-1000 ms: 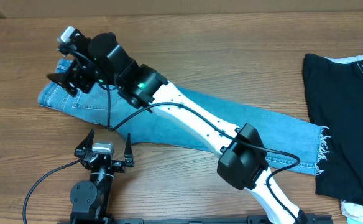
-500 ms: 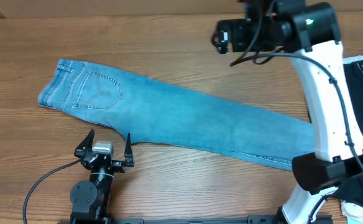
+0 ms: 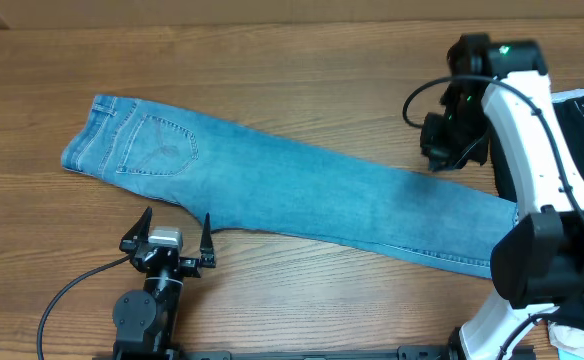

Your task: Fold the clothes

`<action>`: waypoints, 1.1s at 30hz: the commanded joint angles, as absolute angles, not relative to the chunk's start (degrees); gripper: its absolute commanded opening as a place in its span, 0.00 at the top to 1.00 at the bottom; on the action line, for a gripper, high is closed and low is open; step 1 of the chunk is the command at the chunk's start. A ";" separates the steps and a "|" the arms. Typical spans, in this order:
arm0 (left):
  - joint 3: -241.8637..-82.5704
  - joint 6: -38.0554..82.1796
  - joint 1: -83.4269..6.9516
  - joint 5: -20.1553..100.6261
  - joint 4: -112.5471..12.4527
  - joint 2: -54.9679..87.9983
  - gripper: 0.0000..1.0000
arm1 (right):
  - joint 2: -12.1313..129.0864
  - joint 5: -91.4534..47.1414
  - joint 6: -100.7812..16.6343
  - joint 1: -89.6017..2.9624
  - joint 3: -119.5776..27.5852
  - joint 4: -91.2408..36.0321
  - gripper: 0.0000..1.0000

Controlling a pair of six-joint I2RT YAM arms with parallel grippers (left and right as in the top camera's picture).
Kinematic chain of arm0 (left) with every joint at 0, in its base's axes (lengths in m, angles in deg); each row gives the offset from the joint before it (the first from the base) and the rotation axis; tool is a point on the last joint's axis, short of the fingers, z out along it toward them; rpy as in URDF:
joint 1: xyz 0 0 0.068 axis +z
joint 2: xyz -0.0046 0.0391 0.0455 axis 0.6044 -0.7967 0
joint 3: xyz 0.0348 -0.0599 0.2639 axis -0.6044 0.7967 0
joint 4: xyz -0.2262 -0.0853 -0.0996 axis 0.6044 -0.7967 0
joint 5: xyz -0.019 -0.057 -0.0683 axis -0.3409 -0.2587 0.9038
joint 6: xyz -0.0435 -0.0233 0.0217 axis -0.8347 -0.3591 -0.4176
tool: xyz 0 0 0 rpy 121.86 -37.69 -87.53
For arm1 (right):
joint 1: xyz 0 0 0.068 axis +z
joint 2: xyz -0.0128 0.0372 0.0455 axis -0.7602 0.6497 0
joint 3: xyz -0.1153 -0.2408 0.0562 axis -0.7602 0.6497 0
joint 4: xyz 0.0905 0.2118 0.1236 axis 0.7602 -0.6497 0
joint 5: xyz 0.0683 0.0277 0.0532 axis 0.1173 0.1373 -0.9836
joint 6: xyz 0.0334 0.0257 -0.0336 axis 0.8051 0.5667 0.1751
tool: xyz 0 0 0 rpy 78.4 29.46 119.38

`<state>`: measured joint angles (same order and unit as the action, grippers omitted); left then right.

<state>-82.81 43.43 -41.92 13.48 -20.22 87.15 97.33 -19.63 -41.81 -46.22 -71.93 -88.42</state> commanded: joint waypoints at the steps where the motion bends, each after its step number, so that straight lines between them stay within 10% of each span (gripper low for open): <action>1: -82.61 42.90 -41.66 13.68 -20.20 87.50 0.00 | 96.41 -18.87 -38.05 -46.30 -59.36 -79.37 0.96; 15: -82.61 42.90 -41.66 13.70 -20.20 87.50 0.00 | 96.50 -20.53 -31.69 -46.24 -31.71 -42.13 0.96; 33: -82.61 42.90 -41.66 13.68 -20.20 87.50 0.00 | 106.03 -19.06 -32.41 -46.24 -33.16 -2.30 0.96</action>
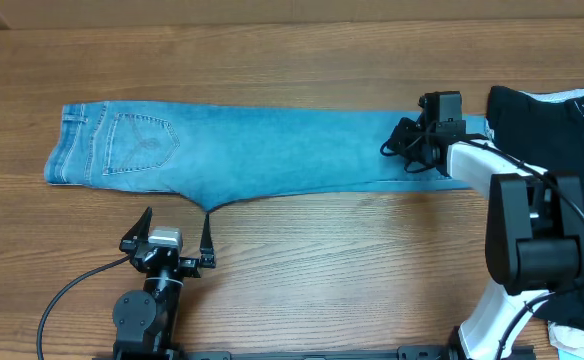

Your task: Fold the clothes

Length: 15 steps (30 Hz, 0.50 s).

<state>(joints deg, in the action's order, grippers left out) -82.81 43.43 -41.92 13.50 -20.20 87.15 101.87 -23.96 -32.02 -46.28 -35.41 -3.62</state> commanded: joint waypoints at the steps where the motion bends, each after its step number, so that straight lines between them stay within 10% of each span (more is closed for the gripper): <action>1: -82.61 42.90 -41.66 13.68 -20.20 87.50 0.00 | 106.03 -19.09 -32.89 -46.24 -33.79 -2.44 0.96; 15: -82.61 42.90 -41.66 13.70 -20.20 87.50 0.00 | 94.22 -19.33 -45.33 -46.24 -67.36 -46.87 0.47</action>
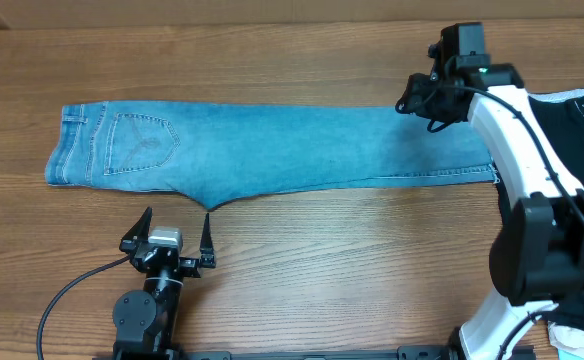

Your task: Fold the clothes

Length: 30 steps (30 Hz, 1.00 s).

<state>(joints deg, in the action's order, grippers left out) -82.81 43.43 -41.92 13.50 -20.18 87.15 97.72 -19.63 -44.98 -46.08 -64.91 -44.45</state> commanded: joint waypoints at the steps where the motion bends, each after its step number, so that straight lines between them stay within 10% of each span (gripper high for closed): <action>1: -82.61 42.90 -41.66 13.70 -20.16 87.50 0.00 | 93.53 -19.33 -45.33 -46.24 -67.82 -48.79 0.47; 9: -102.26 42.38 -41.61 10.79 -28.66 78.10 0.00 | 93.24 -19.30 -45.55 -46.24 -67.89 -52.29 0.44; 21: -207.22 48.06 -41.59 2.03 -86.45 -8.46 0.00 | 93.24 -19.30 -45.55 -46.24 -67.86 -56.99 0.40; 25: -208.71 41.79 -38.71 -7.98 -85.38 -12.11 0.00 | 93.24 -19.30 -45.55 -46.24 -67.86 -57.97 0.38; 30: -208.71 36.87 -19.65 15.27 -88.24 -20.32 0.00 | 93.24 -19.28 -45.55 -46.24 -67.71 -58.43 0.38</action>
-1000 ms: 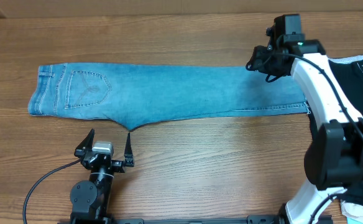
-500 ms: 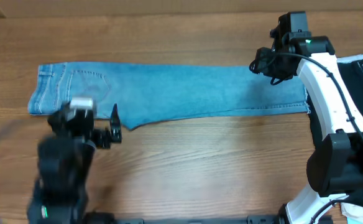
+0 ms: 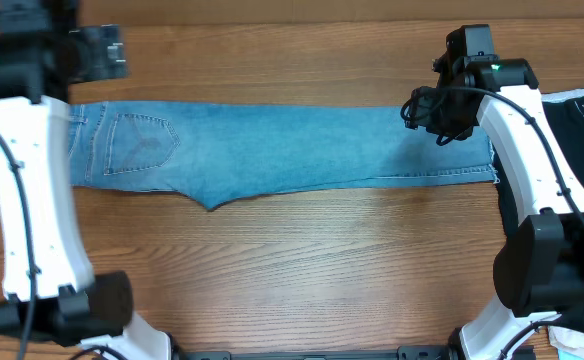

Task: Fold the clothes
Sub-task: 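Grasp the jeans waistband with the left gripper and the hems with the right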

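Note:
A pair of blue jeans lies flat across the table, doubled lengthwise, with the waist and back pocket at the left and the hems at the right. My left arm reaches up the left side, and its gripper hangs blurred just beyond the waist's far edge. Whether it is open or shut does not show. My right gripper hovers over the far edge of the leg near the hems. It looks dark from above, its jaws hidden by the wrist and cables.
A heap of dark clothes lies at the right edge behind the right arm, with a bit of white cloth at the bottom right corner. Bare wooden table stretches in front of the jeans.
My left arm has left its folded rest pose at the front left and now reaches over the waist end. The right gripper has shifted slightly toward the front, over the hem end. The jeans lie unchanged.
First the jeans lay slanted, hems toward the front right, with my right gripper raised beyond them. Then they lay straight across the table with the right gripper down at the hem end. Afterwards the right gripper stood raised there, and now the left arm is up over the waist.

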`<action>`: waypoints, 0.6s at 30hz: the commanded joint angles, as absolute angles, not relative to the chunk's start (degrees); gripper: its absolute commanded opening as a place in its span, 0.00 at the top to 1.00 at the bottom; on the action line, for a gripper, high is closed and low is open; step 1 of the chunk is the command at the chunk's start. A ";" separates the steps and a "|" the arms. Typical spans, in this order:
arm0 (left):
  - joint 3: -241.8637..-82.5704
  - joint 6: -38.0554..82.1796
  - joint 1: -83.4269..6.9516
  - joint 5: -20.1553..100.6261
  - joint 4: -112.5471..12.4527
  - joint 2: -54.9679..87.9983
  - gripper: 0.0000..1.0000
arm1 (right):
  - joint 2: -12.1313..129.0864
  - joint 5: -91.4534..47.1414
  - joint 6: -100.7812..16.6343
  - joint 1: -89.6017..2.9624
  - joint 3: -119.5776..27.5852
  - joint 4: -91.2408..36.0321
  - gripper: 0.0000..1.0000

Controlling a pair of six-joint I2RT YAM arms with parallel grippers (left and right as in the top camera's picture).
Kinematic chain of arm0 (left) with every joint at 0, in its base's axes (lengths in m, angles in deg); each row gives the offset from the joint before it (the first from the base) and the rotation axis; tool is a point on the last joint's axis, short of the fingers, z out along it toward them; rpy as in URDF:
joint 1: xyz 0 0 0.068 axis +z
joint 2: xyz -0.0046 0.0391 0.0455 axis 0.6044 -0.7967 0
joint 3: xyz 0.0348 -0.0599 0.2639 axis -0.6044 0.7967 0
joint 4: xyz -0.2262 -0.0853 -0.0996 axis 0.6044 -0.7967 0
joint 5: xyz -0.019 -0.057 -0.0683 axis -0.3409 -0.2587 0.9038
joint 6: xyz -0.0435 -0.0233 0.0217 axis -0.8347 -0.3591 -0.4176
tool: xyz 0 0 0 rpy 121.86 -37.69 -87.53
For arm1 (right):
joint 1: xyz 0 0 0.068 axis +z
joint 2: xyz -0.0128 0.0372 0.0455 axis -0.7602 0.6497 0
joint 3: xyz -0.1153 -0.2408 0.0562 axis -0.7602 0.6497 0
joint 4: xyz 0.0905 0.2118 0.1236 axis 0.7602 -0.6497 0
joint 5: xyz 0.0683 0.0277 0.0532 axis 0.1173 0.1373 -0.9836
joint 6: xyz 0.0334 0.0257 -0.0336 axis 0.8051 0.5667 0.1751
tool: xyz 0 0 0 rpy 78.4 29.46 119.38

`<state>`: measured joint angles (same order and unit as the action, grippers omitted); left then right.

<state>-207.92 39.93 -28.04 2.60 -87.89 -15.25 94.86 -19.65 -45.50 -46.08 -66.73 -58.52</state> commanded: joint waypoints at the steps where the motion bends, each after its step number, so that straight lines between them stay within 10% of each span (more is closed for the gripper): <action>1: -208.71 37.15 -15.58 20.11 -87.94 -23.54 0.02 | 93.24 -19.28 -45.57 -46.24 -67.71 -58.43 0.38; 18: -208.71 55.10 -8.70 30.82 -64.61 -54.38 0.18 | 93.26 -16.48 -45.55 -46.24 -65.92 -58.35 0.37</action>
<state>-207.96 52.26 -8.92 27.06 -66.10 -52.72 94.86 -17.03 -45.50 -46.08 -66.18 -58.65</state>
